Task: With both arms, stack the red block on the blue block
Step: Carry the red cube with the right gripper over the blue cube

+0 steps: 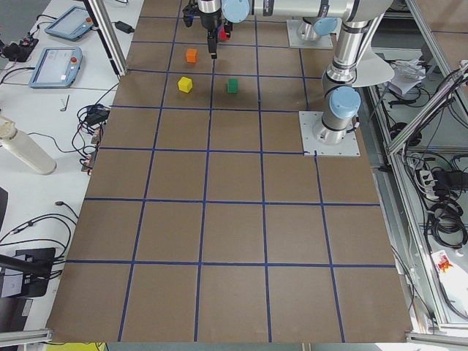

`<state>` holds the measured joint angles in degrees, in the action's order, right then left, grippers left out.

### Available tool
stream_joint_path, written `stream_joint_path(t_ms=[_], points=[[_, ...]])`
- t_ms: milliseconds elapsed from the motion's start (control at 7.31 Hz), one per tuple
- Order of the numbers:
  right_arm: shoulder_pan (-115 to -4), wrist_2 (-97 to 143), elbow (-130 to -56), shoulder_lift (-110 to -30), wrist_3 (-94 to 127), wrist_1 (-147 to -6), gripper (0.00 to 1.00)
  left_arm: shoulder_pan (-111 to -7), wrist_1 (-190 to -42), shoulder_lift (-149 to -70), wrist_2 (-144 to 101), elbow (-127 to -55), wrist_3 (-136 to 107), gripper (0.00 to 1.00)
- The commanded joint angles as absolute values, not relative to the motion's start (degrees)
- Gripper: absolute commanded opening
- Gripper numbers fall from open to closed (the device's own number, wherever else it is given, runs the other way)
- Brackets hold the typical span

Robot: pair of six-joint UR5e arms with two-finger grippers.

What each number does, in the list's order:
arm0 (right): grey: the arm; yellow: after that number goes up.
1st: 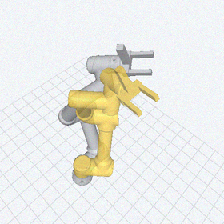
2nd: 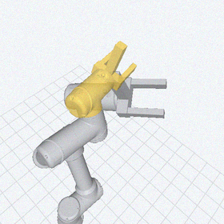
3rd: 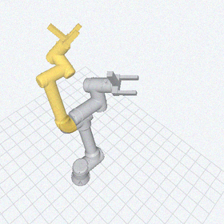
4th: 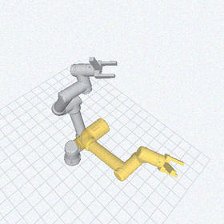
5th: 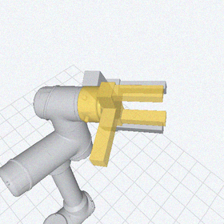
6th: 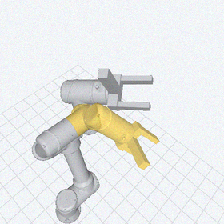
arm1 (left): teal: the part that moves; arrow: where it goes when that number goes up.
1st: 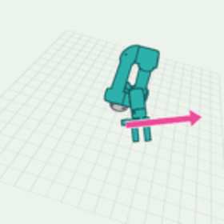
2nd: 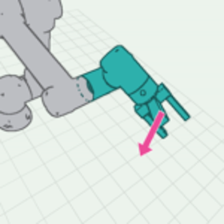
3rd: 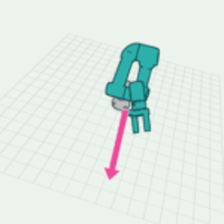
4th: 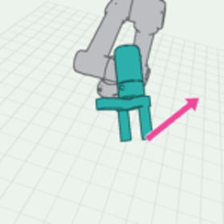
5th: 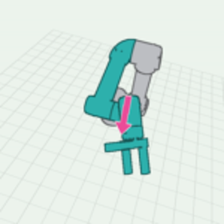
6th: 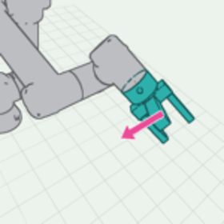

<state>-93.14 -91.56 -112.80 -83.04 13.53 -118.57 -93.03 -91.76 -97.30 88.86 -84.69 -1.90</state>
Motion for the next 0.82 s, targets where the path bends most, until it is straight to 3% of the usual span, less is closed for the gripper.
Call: stream_joint_path(t_ms=[0,684], points=[[-84.2,-91.2,-112.9,-83.6,5.1,-118.1,0.15,-93.1,-91.8,-97.3,88.9,-84.7,-1.9,1.0],[-78.8,-90.7,-115.2,-81.0,-1.4,-123.0,0.15,-93.4,-91.7,-97.6,88.8,-85.0,-1.9,1.0]])
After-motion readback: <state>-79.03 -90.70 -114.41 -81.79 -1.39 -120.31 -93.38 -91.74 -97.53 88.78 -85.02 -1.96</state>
